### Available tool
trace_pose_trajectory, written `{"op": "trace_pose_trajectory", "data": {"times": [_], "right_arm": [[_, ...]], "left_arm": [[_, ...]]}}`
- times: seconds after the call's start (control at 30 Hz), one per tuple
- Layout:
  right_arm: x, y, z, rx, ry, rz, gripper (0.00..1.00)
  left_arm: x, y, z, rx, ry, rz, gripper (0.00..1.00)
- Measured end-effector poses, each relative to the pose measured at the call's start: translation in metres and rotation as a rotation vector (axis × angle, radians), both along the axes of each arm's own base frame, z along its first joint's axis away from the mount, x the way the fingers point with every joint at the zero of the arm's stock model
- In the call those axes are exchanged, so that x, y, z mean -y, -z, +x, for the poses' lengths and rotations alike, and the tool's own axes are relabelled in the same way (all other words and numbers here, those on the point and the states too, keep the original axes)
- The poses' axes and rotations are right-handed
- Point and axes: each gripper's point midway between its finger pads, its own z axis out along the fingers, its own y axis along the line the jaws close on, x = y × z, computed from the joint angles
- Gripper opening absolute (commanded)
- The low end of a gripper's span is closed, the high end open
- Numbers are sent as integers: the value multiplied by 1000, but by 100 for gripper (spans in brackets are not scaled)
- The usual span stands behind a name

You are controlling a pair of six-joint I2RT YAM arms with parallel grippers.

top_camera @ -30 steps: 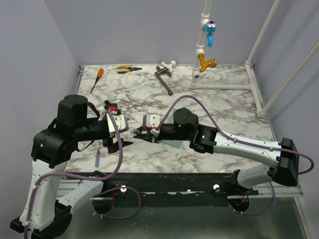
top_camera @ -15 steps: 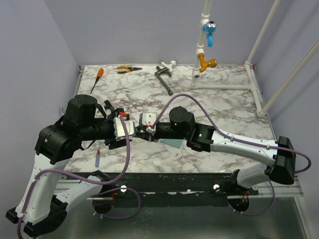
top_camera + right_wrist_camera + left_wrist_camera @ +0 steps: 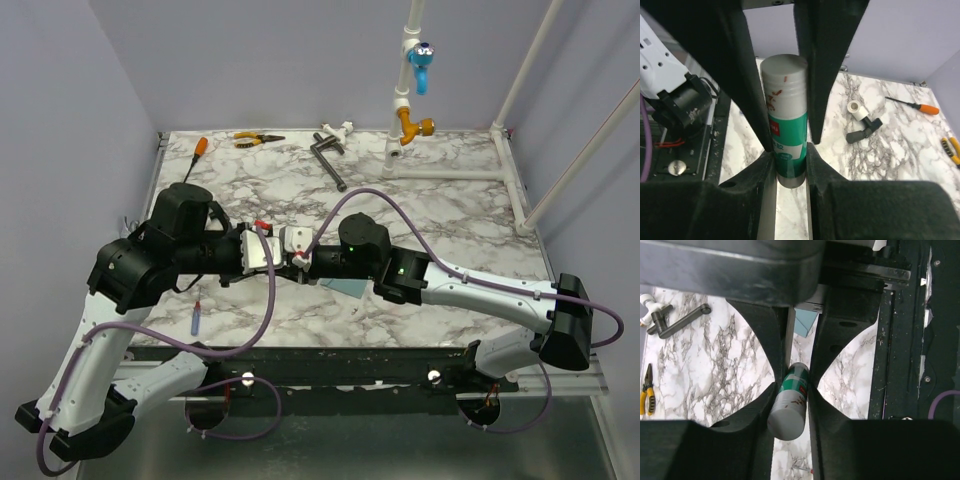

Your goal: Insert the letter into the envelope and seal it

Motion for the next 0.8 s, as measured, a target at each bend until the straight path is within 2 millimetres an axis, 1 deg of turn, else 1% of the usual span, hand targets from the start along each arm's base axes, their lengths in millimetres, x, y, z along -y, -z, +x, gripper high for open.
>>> {"op": "trace_pose_trajectory", "data": {"times": [0.03, 0.07, 0.1, 0.3, 0.33, 0.43, 0.47, 0.5, 0.57, 0.67, 0.73, 0.77, 0.8], "right_arm": [[0, 0, 0, 0, 0, 0, 1], [0, 0, 0, 6, 0, -1, 1], [0, 0, 1, 14, -1, -2, 1], [0, 0, 1, 21, -2, -5, 1], [0, 0, 1, 20, -1, -5, 3], [0, 1, 3, 14, 12, -6, 23], [0, 2, 5, 12, 21, -6, 30], [-1, 3, 7, 11, 31, -8, 39], [-4, 6, 13, -5, 58, -15, 52], [-8, 18, 25, -45, 112, -35, 62], [-8, 27, 31, -69, 146, -53, 70], [-7, 29, 34, -81, 164, -57, 84], [-5, 31, 37, -90, 183, -59, 100]], "left_arm": [[1, 0, 0, -3, 2, 0, 13], [1, 1, -1, -7, 3, 1, 4], [1, 1, -2, -14, 2, 2, 0], [1, 2, -3, -20, 2, 2, 0], [1, 2, -3, -23, 0, 1, 0], [0, 2, -1, -35, -26, -4, 0], [0, 2, 1, -40, -45, -4, 0], [-2, 3, 4, -43, -68, -2, 0], [-4, 6, 9, -47, -108, 7, 0], [-7, 5, 24, -40, -183, 1, 0], [-10, 5, 34, -52, -237, -4, 0], [-13, 6, 42, -65, -277, -6, 0], [-17, 8, 49, -84, -319, -11, 0]]}}
